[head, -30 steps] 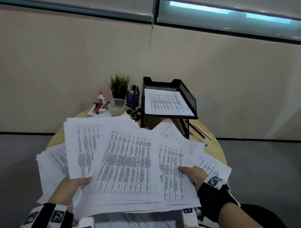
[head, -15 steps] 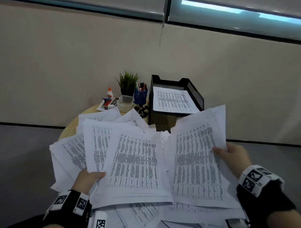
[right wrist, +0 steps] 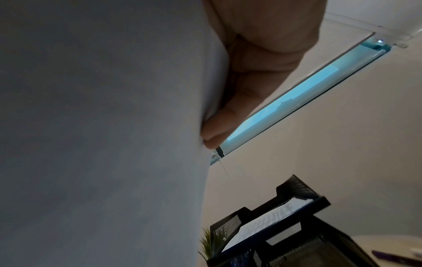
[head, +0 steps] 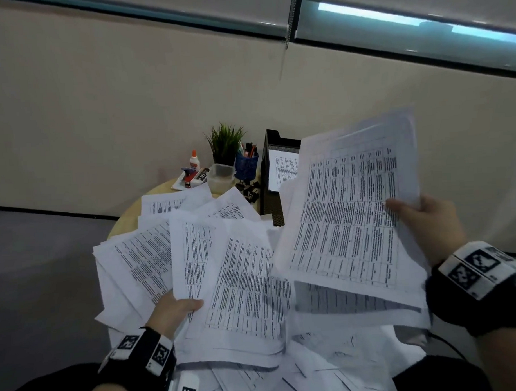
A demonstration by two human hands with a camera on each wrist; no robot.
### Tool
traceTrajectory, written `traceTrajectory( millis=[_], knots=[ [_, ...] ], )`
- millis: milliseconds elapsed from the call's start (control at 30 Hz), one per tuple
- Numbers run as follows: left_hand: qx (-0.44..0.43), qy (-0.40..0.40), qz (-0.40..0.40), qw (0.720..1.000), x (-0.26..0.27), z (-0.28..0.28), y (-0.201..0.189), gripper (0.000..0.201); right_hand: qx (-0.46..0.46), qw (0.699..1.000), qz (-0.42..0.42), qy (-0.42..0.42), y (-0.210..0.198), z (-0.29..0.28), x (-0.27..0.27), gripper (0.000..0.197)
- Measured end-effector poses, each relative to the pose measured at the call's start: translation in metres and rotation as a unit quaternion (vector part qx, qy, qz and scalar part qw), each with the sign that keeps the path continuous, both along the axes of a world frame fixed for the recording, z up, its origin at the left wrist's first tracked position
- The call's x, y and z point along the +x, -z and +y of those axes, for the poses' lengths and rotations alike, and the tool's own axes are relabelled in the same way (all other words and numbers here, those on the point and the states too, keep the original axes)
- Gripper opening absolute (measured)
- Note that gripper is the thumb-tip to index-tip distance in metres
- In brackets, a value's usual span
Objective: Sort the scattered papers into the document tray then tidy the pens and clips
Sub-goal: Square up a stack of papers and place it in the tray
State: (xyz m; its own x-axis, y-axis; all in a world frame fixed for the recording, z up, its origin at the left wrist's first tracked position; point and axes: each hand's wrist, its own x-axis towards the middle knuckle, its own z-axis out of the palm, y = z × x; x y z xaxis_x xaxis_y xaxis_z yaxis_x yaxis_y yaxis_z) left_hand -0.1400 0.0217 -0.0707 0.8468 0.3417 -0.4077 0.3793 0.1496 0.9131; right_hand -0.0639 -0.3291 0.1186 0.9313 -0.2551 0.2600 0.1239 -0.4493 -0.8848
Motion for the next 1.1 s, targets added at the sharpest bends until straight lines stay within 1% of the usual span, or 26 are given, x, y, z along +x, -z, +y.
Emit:
traceTrajectory(
  millis=[67, 167, 267, 367, 467, 600, 667, 733, 800, 867, 933, 1033, 1100],
  knots=[
    [0.006, 0.003, 0.004, 1.0, 0.0, 0.0, 0.001, 0.032, 0.035, 0.999, -0.012, 0.008, 0.004, 0.0, 0.005, 0.017],
    [0.012, 0.008, 0.008, 1.0, 0.003, 0.002, 0.004, 0.03, 0.106, 0.994, -0.03, 0.025, 0.007, -0.002, 0.015, 0.028],
    [0.018, 0.015, 0.005, 1.0, 0.005, 0.003, 0.004, 0.026, 0.165, 0.985, -0.045, 0.02, 0.007, -0.004, 0.018, 0.035],
    [0.019, 0.027, 0.004, 0.999, 0.007, 0.004, 0.006, 0.023, 0.149, 0.987, -0.049, 0.024, 0.012, -0.002, 0.018, 0.035],
    [0.029, 0.035, 0.016, 0.999, 0.009, 0.007, 0.009, 0.021, 0.12, 0.992, -0.037, 0.023, 0.025, 0.001, 0.016, 0.029],
    [0.036, 0.036, 0.032, 0.998, 0.011, 0.008, 0.011, 0.015, 0.103, 0.994, 0.034, 0.003, 0.055, 0.008, 0.014, 0.028],
    [0.041, 0.039, 0.032, 0.998, 0.012, 0.008, 0.01, 0.021, 0.053, 0.995, 0.085, -0.014, 0.082, 0.012, 0.014, 0.022],
    [0.052, 0.039, 0.025, 0.998, 0.013, 0.008, 0.009, 0.023, -0.002, 0.989, 0.142, -0.028, 0.109, 0.016, 0.014, 0.019],
    [0.063, 0.043, 0.014, 0.997, 0.012, 0.007, 0.009, 0.029, -0.034, 0.979, 0.2, -0.031, 0.129, 0.022, 0.012, 0.023],
    [0.064, 0.052, 0.001, 0.997, 0.01, 0.005, 0.008, 0.031, -0.052, 0.969, 0.238, -0.032, 0.141, 0.028, 0.009, 0.026],
    [0.066, 0.059, -0.006, 0.996, 0.009, 0.003, 0.006, 0.028, -0.064, 0.959, 0.275, -0.038, 0.148, 0.034, 0.008, 0.035],
    [0.066, 0.066, -0.008, 0.996, 0.008, 0.002, 0.005, 0.029, -0.103, 0.932, 0.344, -0.04, 0.152, 0.038, 0.015, 0.066],
    [0.056, 0.065, -0.006, 0.996, 0.008, 0.003, 0.005, 0.032, -0.105, 0.924, 0.364, -0.042, 0.151, 0.045, 0.017, 0.082]
  ],
)
